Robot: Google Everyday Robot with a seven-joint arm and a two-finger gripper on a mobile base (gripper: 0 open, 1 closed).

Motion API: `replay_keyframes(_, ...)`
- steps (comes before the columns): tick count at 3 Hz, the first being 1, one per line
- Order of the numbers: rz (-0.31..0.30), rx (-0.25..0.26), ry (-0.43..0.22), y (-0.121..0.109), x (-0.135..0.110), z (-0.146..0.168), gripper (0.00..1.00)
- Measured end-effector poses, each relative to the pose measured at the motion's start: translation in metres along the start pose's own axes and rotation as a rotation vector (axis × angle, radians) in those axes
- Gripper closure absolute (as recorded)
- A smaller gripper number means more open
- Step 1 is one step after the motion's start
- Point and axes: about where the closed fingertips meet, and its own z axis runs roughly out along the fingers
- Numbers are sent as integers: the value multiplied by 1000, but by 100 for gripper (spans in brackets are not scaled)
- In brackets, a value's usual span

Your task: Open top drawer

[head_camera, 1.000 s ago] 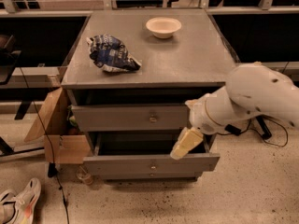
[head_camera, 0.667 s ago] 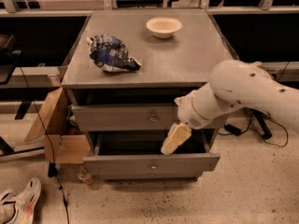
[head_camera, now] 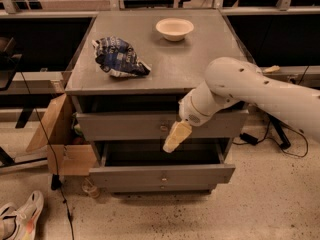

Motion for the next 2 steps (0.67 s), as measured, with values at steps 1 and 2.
replay_keyframes(1, 33, -9, 25, -23, 9, 14, 0)
replay_keyframes(2, 59, -23, 50, -36, 24, 28, 0)
